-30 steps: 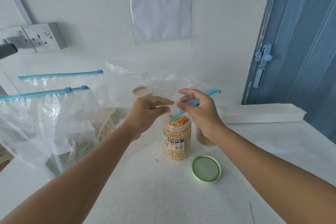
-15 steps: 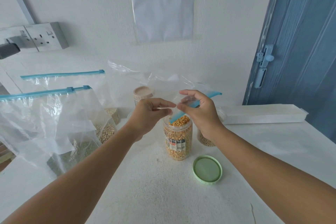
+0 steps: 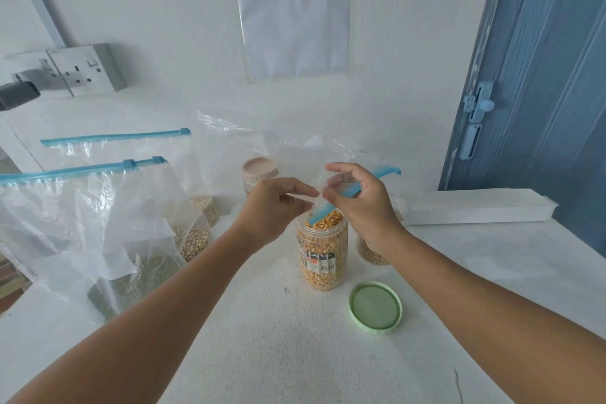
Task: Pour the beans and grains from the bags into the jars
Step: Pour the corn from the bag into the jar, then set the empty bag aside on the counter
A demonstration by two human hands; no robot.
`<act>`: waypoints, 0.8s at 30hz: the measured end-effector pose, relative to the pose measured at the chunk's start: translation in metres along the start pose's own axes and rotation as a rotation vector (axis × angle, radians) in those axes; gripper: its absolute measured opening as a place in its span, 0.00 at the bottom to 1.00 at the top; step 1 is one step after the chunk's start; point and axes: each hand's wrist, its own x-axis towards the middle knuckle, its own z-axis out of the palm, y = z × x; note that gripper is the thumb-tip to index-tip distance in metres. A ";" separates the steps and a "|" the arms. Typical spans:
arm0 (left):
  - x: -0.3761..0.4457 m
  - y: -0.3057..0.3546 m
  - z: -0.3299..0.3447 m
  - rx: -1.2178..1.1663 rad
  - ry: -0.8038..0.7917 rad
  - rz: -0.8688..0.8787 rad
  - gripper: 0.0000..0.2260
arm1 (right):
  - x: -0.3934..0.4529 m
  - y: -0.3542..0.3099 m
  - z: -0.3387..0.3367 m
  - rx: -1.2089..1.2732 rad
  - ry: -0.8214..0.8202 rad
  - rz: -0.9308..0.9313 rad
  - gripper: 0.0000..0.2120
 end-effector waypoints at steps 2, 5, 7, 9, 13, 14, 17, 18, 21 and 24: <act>0.000 -0.002 0.001 0.018 0.012 0.001 0.09 | -0.002 -0.002 -0.001 0.035 -0.042 0.020 0.22; -0.001 -0.006 0.003 0.016 0.048 0.013 0.08 | -0.002 -0.006 -0.004 0.060 -0.069 0.034 0.22; 0.000 -0.006 0.003 0.029 0.075 0.029 0.08 | -0.001 -0.006 -0.005 0.060 -0.088 0.038 0.23; 0.003 -0.006 0.004 0.058 0.079 0.031 0.07 | 0.000 -0.004 -0.005 0.054 -0.087 0.048 0.23; 0.001 -0.002 0.005 0.055 0.052 -0.005 0.09 | 0.003 -0.003 -0.005 0.059 -0.054 0.081 0.21; 0.000 0.000 0.004 -0.004 0.038 -0.029 0.09 | 0.003 -0.003 -0.005 0.069 -0.050 0.092 0.20; -0.005 0.007 -0.001 -0.294 0.017 -0.117 0.09 | 0.004 -0.006 -0.005 0.235 -0.043 0.162 0.13; -0.006 0.008 -0.004 -0.362 0.018 -0.140 0.10 | 0.004 -0.008 -0.005 0.335 -0.039 0.203 0.11; -0.012 0.011 -0.007 -0.464 -0.005 -0.183 0.15 | 0.007 -0.013 -0.007 0.518 0.001 0.273 0.11; -0.017 0.015 -0.008 -0.487 -0.039 -0.198 0.17 | 0.007 -0.017 -0.005 0.546 0.009 0.279 0.12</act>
